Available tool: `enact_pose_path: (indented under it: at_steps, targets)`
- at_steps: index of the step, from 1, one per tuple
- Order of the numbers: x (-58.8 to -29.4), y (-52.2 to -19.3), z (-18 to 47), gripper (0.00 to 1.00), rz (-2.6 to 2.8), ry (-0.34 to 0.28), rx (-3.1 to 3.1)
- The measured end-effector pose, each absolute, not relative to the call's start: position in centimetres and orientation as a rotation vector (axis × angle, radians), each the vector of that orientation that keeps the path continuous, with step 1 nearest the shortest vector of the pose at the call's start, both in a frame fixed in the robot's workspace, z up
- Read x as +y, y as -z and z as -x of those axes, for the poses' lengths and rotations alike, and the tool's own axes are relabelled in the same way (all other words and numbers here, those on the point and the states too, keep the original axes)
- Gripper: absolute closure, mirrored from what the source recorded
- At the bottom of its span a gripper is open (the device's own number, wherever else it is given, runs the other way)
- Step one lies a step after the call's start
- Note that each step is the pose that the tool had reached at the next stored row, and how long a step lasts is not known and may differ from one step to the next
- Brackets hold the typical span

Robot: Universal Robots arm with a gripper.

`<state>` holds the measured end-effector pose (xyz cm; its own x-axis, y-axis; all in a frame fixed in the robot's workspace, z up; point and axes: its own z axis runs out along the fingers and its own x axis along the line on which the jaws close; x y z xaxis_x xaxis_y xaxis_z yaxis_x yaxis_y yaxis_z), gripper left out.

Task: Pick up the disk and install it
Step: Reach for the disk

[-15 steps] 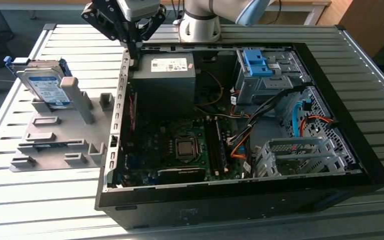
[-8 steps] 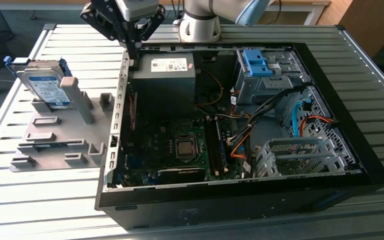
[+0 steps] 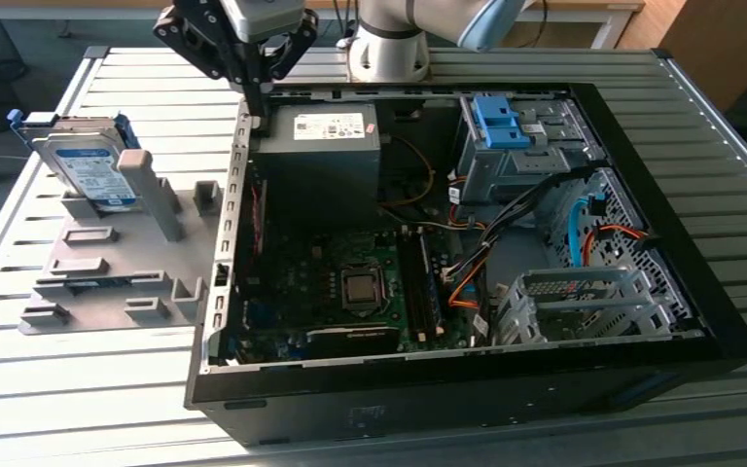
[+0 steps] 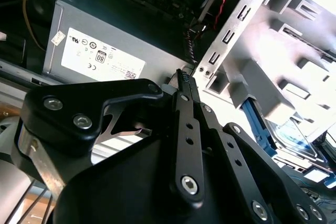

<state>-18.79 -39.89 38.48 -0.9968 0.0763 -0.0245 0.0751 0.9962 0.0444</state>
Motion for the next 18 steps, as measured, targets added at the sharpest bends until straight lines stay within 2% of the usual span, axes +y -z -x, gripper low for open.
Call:
enact_pose_path:
  at_steps: [18]
  targets:
    - [-39.89, -38.48, 19.35, 0.89, -0.118, -0.068, 3.113]
